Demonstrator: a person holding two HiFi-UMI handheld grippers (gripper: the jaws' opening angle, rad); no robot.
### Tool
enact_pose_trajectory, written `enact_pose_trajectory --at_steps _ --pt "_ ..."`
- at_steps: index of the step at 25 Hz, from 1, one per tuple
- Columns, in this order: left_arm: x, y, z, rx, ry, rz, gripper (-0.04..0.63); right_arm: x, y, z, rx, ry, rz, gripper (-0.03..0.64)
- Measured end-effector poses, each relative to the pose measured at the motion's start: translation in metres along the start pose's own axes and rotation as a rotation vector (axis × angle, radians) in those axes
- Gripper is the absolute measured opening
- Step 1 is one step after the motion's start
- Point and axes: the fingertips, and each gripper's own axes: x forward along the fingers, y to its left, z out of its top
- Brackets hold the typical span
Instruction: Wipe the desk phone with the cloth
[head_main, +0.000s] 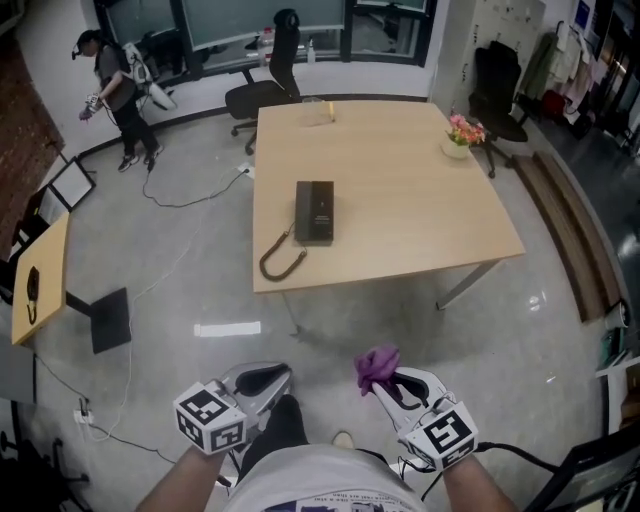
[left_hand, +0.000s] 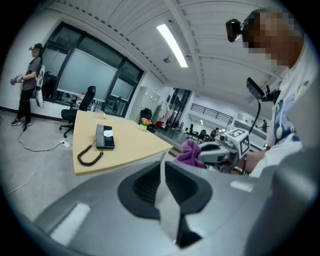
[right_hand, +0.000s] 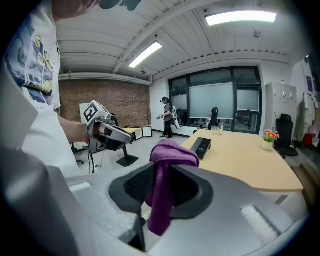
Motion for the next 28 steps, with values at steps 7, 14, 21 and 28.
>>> enact_pose_trajectory --at_steps 7,14,21,28 --pt "0.022 0.101 0.045 -0.018 0.042 -0.064 0.051 0.07 -0.032 0.046 0.062 0.009 -0.08 0.091" --pt "0.051 0.187 0.065 -0.104 0.09 -0.135 0.098 0.124 -0.059 0.075 0.081 0.013 -0.145 0.091" --pt "0.121 0.249 0.065 -0.272 0.127 -0.192 0.204 0.155 -0.088 0.076 0.108 0.04 -0.112 0.091" --pt "0.194 0.312 0.063 -0.42 0.156 -0.189 0.249 0.181 -0.144 0.084 0.109 0.059 -0.062 0.091"
